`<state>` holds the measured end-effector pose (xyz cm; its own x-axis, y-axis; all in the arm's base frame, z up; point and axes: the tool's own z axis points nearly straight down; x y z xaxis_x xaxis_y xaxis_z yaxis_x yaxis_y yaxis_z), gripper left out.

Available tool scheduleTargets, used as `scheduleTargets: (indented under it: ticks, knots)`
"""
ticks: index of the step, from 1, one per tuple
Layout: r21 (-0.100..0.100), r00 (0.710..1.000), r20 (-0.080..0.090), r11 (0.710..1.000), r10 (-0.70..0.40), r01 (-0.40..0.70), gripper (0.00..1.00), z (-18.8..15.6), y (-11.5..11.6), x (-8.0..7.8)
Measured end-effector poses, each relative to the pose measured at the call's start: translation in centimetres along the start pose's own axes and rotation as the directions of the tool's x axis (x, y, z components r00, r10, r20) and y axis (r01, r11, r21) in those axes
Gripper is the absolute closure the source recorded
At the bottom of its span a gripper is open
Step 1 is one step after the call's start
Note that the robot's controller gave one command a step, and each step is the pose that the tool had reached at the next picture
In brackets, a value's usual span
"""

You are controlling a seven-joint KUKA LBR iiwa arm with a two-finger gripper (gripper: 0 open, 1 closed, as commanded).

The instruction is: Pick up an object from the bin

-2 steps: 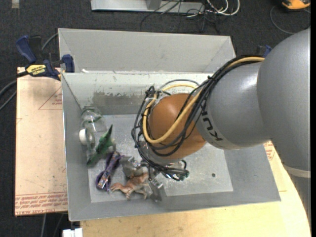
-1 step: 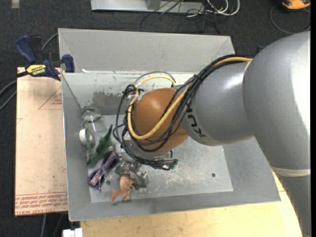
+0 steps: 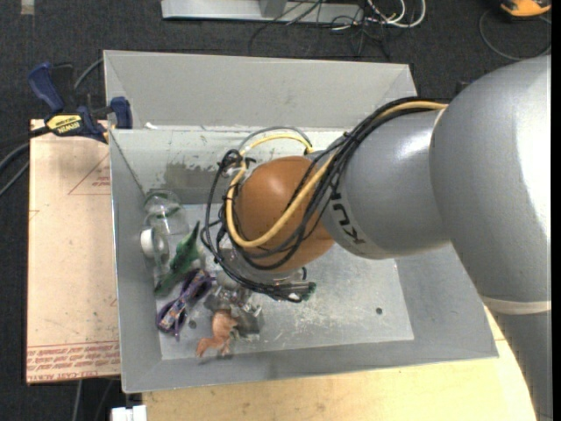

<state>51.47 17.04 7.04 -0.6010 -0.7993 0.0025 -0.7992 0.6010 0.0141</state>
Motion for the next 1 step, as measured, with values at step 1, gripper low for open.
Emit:
scheduleTargets:
  ticks: [1]
  knots:
    - [0.0,1.0,0.003,1.0,-0.012,0.012,1.0,-12.09,-1.1,-0.43]
